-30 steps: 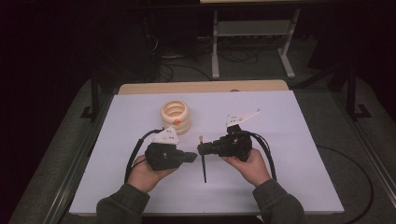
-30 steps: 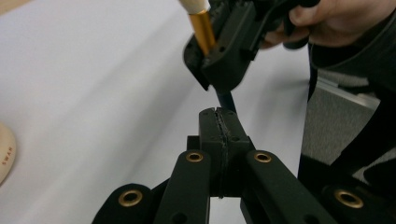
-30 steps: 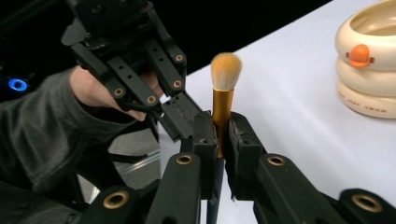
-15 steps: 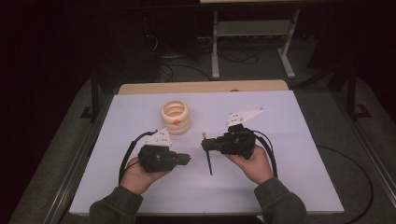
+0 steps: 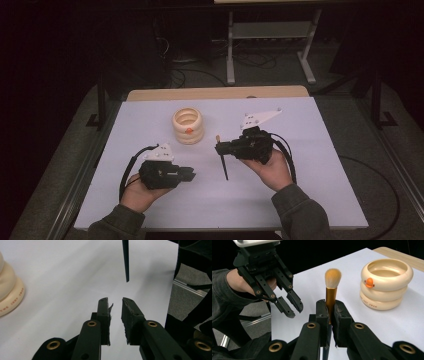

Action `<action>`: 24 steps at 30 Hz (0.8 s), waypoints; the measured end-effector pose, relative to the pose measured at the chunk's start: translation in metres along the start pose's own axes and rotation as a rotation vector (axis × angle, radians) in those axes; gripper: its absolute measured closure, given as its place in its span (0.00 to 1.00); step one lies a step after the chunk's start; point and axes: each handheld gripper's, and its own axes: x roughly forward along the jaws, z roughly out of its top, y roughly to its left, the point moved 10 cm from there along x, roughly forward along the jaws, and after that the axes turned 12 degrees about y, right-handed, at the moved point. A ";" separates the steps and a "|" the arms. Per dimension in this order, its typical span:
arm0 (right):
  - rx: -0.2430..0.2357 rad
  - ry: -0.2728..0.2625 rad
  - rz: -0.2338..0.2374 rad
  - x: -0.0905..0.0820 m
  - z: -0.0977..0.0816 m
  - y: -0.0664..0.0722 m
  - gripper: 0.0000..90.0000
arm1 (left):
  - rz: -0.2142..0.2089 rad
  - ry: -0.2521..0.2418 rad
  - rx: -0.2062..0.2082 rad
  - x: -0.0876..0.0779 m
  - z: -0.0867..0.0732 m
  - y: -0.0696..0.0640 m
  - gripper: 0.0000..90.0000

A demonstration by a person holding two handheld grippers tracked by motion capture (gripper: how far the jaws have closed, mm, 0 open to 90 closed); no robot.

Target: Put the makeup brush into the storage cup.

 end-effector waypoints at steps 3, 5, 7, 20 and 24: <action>0.000 0.003 -0.009 0.000 0.003 -0.001 0.92 | 0.011 -0.004 0.001 -0.001 -0.004 0.002 0.81; -0.005 0.001 -0.017 -0.001 0.006 -0.003 0.93 | 0.019 -0.006 0.003 -0.002 -0.007 0.003 0.80; -0.008 0.001 -0.028 -0.002 0.009 -0.004 0.93 | 0.026 -0.008 -0.001 -0.003 -0.010 0.005 0.79; -0.008 -0.023 -0.055 -0.009 0.023 -0.013 0.92 | 0.056 -0.007 -0.035 -0.002 -0.031 0.014 0.70; -0.006 -0.039 -0.061 -0.011 0.028 -0.016 0.92 | 0.054 -0.010 -0.042 -0.001 -0.034 0.014 0.70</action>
